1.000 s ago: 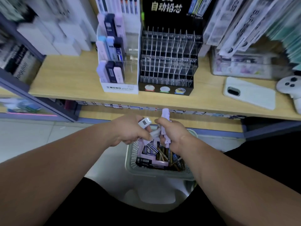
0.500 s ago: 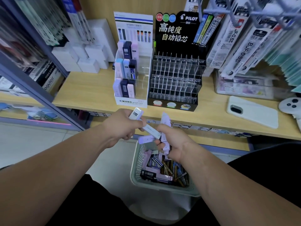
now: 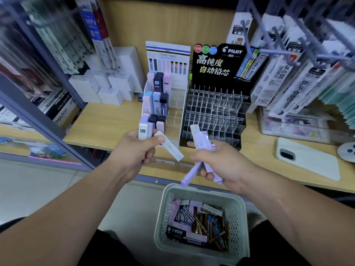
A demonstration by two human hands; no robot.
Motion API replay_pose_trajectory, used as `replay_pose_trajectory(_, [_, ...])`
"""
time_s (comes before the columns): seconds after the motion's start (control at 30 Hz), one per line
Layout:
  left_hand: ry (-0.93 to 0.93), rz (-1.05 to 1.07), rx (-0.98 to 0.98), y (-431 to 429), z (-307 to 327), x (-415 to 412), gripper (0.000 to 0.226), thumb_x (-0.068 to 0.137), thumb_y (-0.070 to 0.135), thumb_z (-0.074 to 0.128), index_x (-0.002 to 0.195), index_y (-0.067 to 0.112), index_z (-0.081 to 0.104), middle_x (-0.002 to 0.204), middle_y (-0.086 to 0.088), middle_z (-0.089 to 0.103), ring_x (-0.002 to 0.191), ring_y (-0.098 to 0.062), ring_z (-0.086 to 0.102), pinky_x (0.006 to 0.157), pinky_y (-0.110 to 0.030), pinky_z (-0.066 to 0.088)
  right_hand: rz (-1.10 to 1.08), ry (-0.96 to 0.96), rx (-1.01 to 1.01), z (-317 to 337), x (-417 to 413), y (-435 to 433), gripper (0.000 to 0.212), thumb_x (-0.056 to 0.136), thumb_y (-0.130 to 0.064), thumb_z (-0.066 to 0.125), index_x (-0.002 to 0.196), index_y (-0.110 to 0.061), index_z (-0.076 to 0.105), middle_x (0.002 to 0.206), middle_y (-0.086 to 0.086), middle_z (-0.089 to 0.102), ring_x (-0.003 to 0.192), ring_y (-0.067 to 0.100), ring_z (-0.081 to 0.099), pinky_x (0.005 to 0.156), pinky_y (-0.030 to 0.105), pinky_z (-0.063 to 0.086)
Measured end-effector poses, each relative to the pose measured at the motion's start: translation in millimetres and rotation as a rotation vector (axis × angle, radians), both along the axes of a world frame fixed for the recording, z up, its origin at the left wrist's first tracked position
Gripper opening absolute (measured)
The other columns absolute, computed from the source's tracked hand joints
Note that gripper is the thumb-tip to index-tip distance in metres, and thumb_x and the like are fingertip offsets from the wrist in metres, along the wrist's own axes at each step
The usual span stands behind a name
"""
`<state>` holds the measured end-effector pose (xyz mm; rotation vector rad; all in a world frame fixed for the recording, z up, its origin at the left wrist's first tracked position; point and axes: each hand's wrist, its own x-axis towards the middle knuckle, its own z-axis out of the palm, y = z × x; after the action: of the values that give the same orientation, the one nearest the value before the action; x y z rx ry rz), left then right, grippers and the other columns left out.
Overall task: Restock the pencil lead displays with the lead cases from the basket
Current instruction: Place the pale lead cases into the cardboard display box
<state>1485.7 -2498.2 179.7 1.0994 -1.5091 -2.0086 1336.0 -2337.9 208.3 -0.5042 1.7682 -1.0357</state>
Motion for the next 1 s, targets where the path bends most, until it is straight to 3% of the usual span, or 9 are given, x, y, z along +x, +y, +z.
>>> replay_pose_trajectory(0.1, [-0.053, -0.018, -0.070, -11, -2, 0, 0.006, 0.087, 0.004, 0.070, 0.089, 0.010, 0.069, 0.063, -0.003, 0.054, 0.050, -0.018, 0.031, 0.047, -0.025, 0.028, 0.031, 0.075, 0.015, 0, -11, -3, 0.018, 0.087, -0.014, 0.067, 0.083, -0.014, 0.050, 0.061, 0.013, 0.054, 0.061, 0.025, 0.043, 0.054, 0.035, 0.027])
replay_pose_trajectory(0.2, [-0.085, 0.004, -0.182, -21, 3, -5, 0.015, 0.085, 0.005, 0.073, 0.081, 0.019, 0.074, 0.061, -0.003, 0.051, 0.050, -0.018, 0.030, 0.047, -0.026, 0.027, 0.023, 0.110, 0.020, -5, -19, -3, 0.019, 0.088, -0.012, 0.067, 0.086, -0.012, 0.049, 0.063, 0.014, 0.052, 0.063, 0.026, 0.044, 0.059, 0.041, 0.030])
replay_pose_trajectory(0.33, [-0.075, 0.061, -0.293, -34, 10, -12, 0.010, 0.084, 0.005, 0.074, 0.090, 0.013, 0.072, 0.066, 0.003, 0.064, 0.044, -0.009, 0.043, 0.044, -0.022, 0.033, -0.023, 0.098, 0.021, -17, -24, -4, 0.020, 0.090, -0.012, 0.066, 0.082, -0.012, 0.047, 0.058, 0.011, 0.053, 0.057, 0.024, 0.046, 0.049, 0.029, 0.031])
replay_pose_trajectory(0.4, [-0.076, 0.094, -0.369, -39, 14, -15, 0.011, 0.085, 0.005, 0.075, 0.088, 0.016, 0.071, 0.063, 0.005, 0.062, 0.046, -0.008, 0.046, 0.044, -0.020, 0.037, -0.044, 0.074, -0.003, -20, -26, -7, 0.020, 0.090, -0.013, 0.067, 0.081, -0.011, 0.049, 0.057, 0.010, 0.055, 0.062, 0.026, 0.048, 0.051, 0.031, 0.032])
replay_pose_trajectory(0.53, [-0.058, 0.072, -0.525, -43, 25, -26, 0.014, 0.086, 0.002, 0.072, 0.085, 0.016, 0.070, 0.068, -0.004, 0.067, 0.055, -0.010, 0.057, 0.050, -0.030, 0.051, -0.037, 0.076, 0.010, -23, -29, -8, 0.019, 0.090, -0.012, 0.067, 0.084, -0.009, 0.050, 0.058, 0.010, 0.053, 0.052, 0.021, 0.047, 0.049, 0.029, 0.034])
replay_pose_trajectory(0.6, [-0.086, 0.010, -0.592, -44, 25, -34, 0.013, 0.087, 0.003, 0.071, 0.085, 0.016, 0.070, 0.069, 0.000, 0.069, 0.056, -0.007, 0.058, 0.052, -0.023, 0.050, -0.025, 0.081, 0.024, -24, -31, -8, 0.019, 0.091, -0.011, 0.067, 0.084, -0.009, 0.049, 0.058, 0.009, 0.053, 0.048, 0.019, 0.045, 0.047, 0.028, 0.034])
replay_pose_trajectory(0.73, [-0.234, -0.079, -0.766, -50, 16, -48, 0.012, 0.087, 0.015, 0.073, 0.082, 0.025, 0.069, 0.072, 0.001, 0.066, 0.054, -0.008, 0.050, 0.051, -0.032, 0.049, -0.012, 0.068, -0.004, -27, -33, -13, 0.020, 0.090, -0.011, 0.068, 0.082, -0.009, 0.049, 0.059, 0.010, 0.053, 0.052, 0.021, 0.048, 0.048, 0.028, 0.036])
replay_pose_trajectory(0.87, [-0.288, -0.148, -0.912, -49, 14, -53, 0.018, 0.085, 0.010, 0.072, 0.077, 0.026, 0.068, 0.064, 0.005, 0.062, 0.054, -0.008, 0.048, 0.046, -0.016, 0.038, -0.008, 0.054, -0.022, -30, -31, -14, 0.019, 0.088, -0.012, 0.069, 0.085, -0.009, 0.051, 0.062, 0.010, 0.055, 0.058, 0.023, 0.049, 0.053, 0.034, 0.036])
replay_pose_trajectory(1.0, [-0.363, -0.162, -1.083, -49, 11, -54, 0.009, 0.081, 0.008, 0.073, 0.078, 0.016, 0.071, 0.067, 0.004, 0.060, 0.066, -0.014, 0.051, 0.057, -0.028, 0.042, -0.038, 0.026, -0.037, -32, -29, -10, 0.019, 0.089, -0.013, 0.069, 0.084, -0.011, 0.051, 0.060, 0.008, 0.055, 0.056, 0.022, 0.048, 0.051, 0.034, 0.034])
